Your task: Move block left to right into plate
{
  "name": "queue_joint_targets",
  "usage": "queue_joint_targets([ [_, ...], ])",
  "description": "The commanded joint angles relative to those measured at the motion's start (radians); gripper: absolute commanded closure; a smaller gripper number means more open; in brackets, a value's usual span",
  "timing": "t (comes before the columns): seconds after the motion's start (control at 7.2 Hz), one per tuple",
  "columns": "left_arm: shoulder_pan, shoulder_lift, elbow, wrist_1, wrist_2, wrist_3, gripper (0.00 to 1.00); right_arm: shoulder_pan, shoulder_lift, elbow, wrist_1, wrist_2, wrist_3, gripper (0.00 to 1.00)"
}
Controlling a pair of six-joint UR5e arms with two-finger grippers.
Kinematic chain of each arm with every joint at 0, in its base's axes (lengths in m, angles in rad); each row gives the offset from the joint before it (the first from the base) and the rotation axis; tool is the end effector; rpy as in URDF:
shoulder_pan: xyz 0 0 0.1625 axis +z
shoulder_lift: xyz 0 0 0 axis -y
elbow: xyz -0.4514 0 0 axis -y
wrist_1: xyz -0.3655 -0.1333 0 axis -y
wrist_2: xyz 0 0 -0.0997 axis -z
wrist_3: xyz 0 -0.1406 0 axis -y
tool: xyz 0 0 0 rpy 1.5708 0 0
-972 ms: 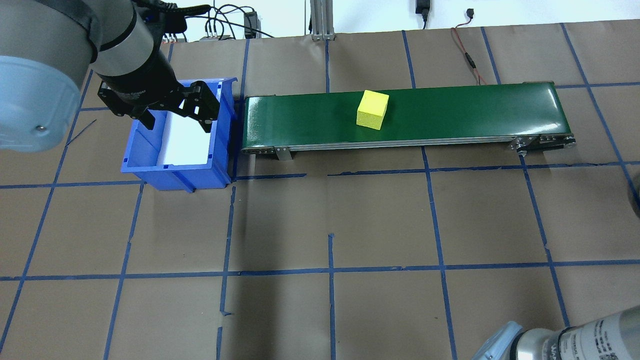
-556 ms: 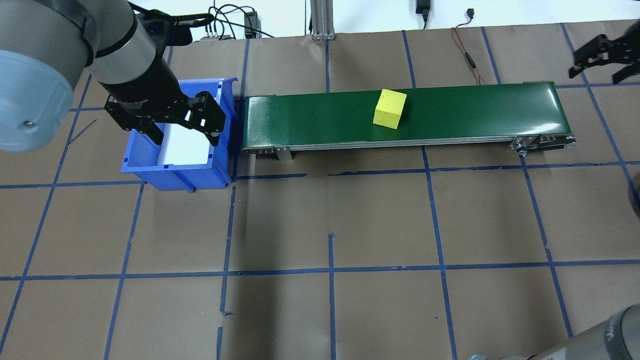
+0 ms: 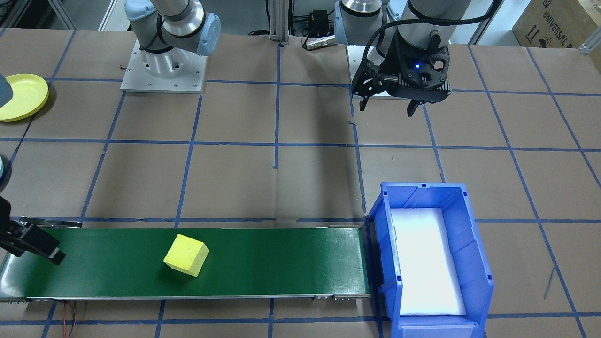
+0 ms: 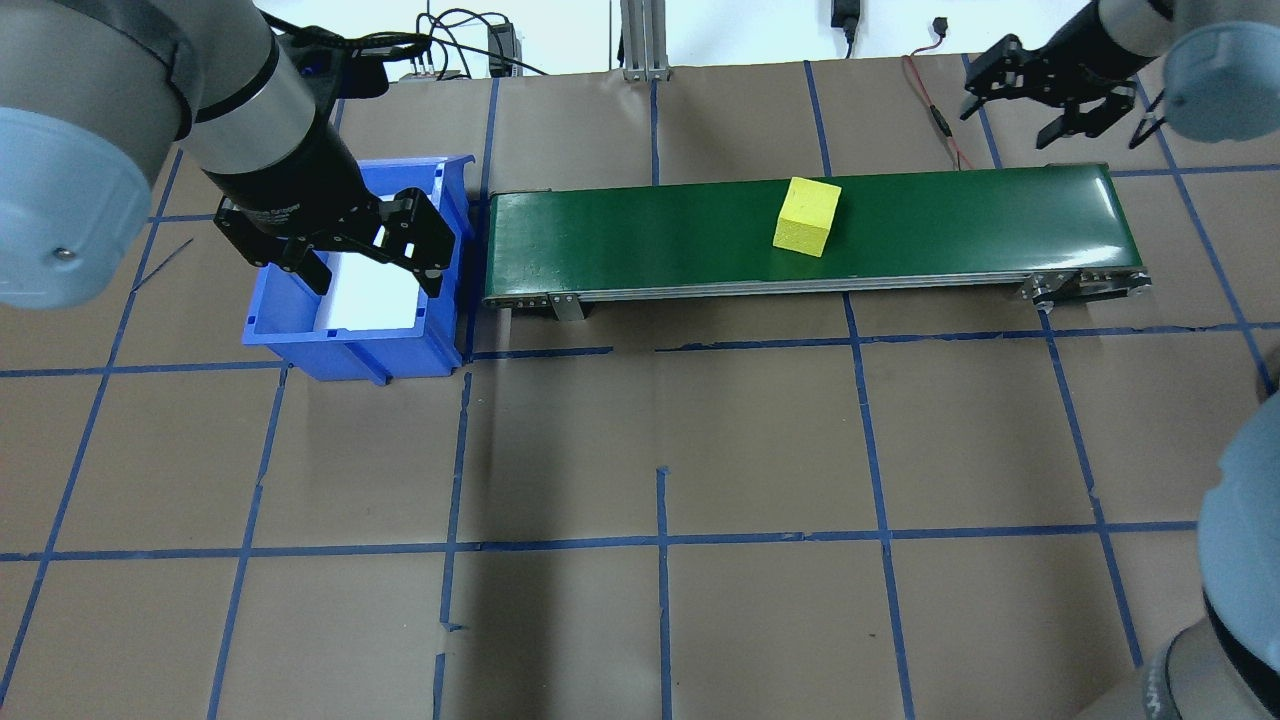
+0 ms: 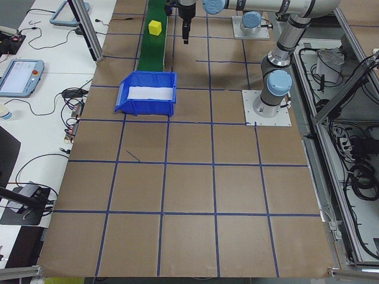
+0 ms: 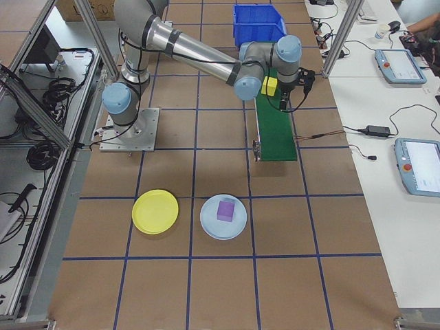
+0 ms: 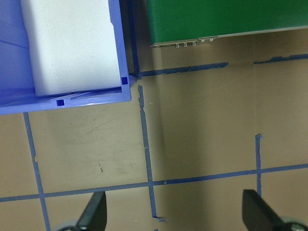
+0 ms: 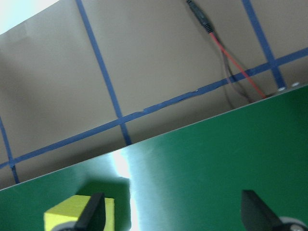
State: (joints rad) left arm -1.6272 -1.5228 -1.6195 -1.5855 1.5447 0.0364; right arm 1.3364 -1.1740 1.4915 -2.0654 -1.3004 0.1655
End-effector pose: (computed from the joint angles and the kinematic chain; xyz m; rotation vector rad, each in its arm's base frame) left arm -0.1616 -0.4329 0.4710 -0.1442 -3.1122 -0.0244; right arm 0.0167 -0.6658 0.3489 0.5353 2.8156 -0.2677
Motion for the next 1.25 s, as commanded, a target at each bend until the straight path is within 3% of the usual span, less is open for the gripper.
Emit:
queue_joint_targets([
  [0.0, -0.003, 0.003, 0.003, -0.001, 0.006, -0.001, 0.00, 0.081, 0.007, 0.007, -0.022, 0.001, 0.140, 0.00],
  [0.28, -0.002, 0.004, 0.004, -0.007, 0.006, -0.001, 0.00, 0.099, 0.040, 0.018, -0.039, 0.015, 0.210, 0.00],
  [0.56, -0.003, 0.004, 0.001, -0.007, 0.005, -0.003, 0.00, 0.099, 0.124, 0.047, -0.120, 0.015, 0.212, 0.00],
  [0.83, -0.003, 0.004, 0.001, -0.008, 0.003, -0.003, 0.00, 0.098, 0.128, 0.110, -0.122, -0.037, 0.195, 0.00],
  [0.97, 0.001, 0.004, 0.000, -0.010, 0.003, -0.006, 0.00, 0.098, 0.094, 0.121, -0.146, -0.092, 0.146, 0.17],
  [1.11, 0.003, 0.003, 0.000, -0.008, 0.002, -0.007, 0.00, 0.096, 0.062, 0.128, -0.139, -0.118, 0.087, 0.57],
])
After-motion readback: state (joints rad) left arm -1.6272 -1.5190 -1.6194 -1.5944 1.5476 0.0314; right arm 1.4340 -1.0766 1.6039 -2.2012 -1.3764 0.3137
